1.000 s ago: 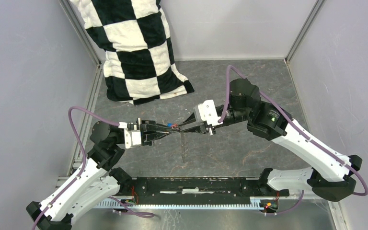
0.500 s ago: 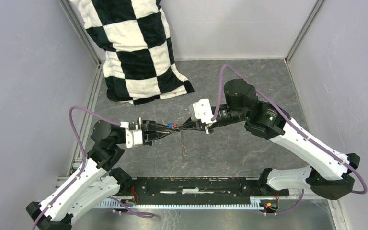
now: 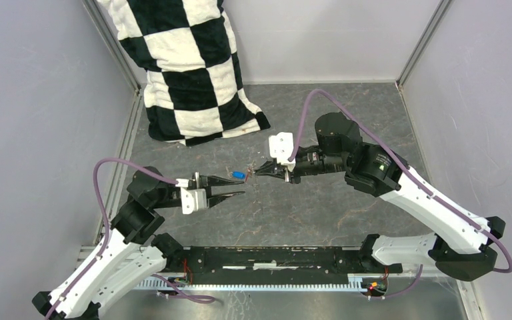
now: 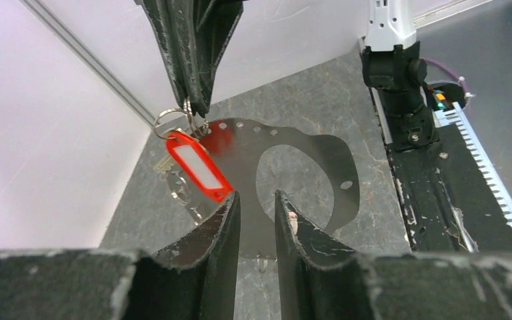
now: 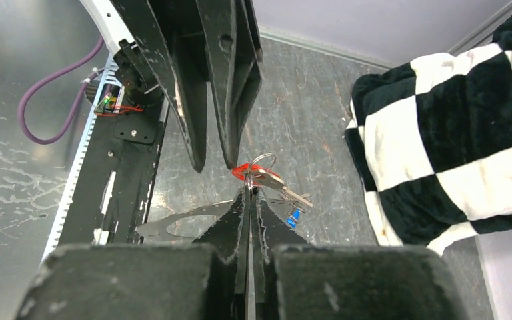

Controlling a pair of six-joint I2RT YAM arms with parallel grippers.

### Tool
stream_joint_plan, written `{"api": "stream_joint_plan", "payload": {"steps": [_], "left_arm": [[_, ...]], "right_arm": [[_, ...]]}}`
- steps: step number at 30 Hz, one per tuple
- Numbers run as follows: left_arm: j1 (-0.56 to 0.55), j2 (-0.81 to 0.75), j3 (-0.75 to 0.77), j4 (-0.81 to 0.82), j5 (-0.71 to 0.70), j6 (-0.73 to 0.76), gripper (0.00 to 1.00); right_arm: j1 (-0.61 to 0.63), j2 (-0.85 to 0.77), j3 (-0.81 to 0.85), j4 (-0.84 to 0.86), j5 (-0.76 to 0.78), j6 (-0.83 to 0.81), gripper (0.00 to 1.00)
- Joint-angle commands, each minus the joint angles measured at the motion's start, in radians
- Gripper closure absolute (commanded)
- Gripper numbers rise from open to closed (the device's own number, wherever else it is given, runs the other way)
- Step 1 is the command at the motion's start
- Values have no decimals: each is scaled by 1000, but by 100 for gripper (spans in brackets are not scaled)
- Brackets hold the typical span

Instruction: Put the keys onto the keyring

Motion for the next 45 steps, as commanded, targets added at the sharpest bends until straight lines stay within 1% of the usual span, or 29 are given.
{"api": "stream_joint_plan", "payload": {"steps": [1, 2, 3, 4, 6, 8, 10, 12, 17, 21, 24, 26, 31, 35, 37, 41, 45], "left_arm": [[-3, -35, 17, -54, -75, 72, 68], [-4, -37, 13, -26, -101, 57, 60], [-3, -35, 9, 10, -125, 34, 43], [-3, -30, 6, 35, -140, 17, 33], [-3, -12, 17, 45, -130, 12, 28], [-3, 8, 21, 40, -90, 5, 24], [-3, 24, 17, 49, -57, -9, 16], [-3, 41, 18, 60, -55, -18, 15], [-3, 50, 27, 64, -64, -3, 24], [-3, 55, 24, 68, -94, -4, 34], [-4, 57, 26, 114, -118, -11, 41], [-3, 53, 24, 124, -117, -13, 47], [-5, 42, 9, 125, -90, 4, 56], [-4, 21, 2, 77, -71, 126, 65], [-4, 4, -10, 57, -91, 214, 67], [-4, -18, -30, 35, -117, 344, 75], [-4, -27, -41, 34, -144, 422, 84]], "right_arm": [[-5, -7, 24, 3, 1, 33, 100], [-4, 0, 29, -3, -4, 39, 100], [-6, 11, 35, -8, -10, 42, 100], [-7, 21, 39, -14, -21, 49, 100], [-6, 33, 45, -11, -38, 63, 100], [-6, 37, 44, -1, -46, 74, 100], [-7, 44, 42, 11, -57, 85, 100], [-6, 47, 42, 15, -66, 89, 100], [-8, 48, 37, 24, -71, 96, 100], [-7, 56, 32, 25, -77, 98, 100], [-8, 55, 21, 28, -76, 101, 100], [-9, 51, 16, 32, -69, 110, 100], [-15, 44, 7, 47, -53, 138, 100], [-26, 20, -21, 80, -39, 166, 100], [-35, 8, -36, 100, -44, 179, 100], [-63, -8, -67, 136, -72, 211, 100], [-86, -22, -99, 178, -108, 248, 100]]}}
